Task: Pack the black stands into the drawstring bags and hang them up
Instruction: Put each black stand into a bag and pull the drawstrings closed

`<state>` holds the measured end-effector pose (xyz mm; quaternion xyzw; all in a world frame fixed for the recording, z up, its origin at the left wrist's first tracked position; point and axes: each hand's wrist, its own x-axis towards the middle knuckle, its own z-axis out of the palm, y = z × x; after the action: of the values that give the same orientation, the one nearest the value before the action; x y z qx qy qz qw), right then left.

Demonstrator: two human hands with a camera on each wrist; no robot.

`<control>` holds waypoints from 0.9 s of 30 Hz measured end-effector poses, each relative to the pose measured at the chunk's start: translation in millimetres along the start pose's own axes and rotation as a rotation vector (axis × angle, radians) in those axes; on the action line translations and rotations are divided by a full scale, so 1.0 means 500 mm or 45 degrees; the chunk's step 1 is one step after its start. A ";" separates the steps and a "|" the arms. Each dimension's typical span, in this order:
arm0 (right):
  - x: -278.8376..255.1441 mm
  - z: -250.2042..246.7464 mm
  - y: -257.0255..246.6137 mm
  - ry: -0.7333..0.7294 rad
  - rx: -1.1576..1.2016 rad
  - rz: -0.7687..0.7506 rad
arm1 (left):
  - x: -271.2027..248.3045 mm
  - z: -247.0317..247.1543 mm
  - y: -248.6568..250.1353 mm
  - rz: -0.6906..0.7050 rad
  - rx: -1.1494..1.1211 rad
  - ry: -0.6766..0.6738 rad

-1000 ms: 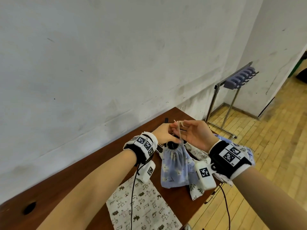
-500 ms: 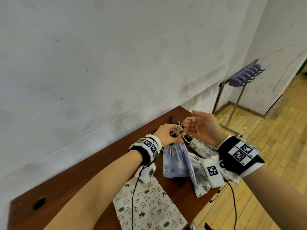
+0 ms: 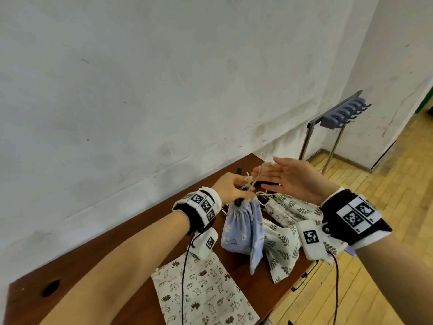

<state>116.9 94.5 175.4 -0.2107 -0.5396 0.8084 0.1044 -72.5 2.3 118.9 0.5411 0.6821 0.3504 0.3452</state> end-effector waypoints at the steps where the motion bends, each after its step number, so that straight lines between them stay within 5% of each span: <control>1: 0.000 -0.001 -0.002 -0.028 0.025 0.005 | 0.000 -0.005 0.007 -0.005 -0.064 0.074; 8: 0.014 0.033 0.023 -0.059 -0.317 0.022 | -0.016 -0.022 0.037 -0.007 -0.202 0.046; 13: 0.021 0.056 0.009 0.359 -0.793 -0.231 | -0.023 -0.025 0.062 -0.116 -0.413 0.091; 16: 0.027 0.037 0.032 0.292 -0.950 -0.091 | -0.034 -0.032 0.097 -0.101 -0.623 0.072; 18: 0.036 0.022 0.078 0.176 -0.922 0.080 | -0.041 -0.037 0.123 -0.051 -0.712 0.031; 22: 0.050 0.001 0.157 0.107 -0.448 0.015 | -0.042 -0.046 0.162 -0.017 -0.786 0.007; 27: 0.054 0.027 0.215 0.184 -0.568 -0.038 | -0.040 -0.063 0.170 -0.002 -1.075 0.024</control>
<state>93.4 51.5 75.0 -0.2780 -0.6991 0.6503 0.1054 -53.5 -6.5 209.2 0.3485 0.4823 0.6037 0.5305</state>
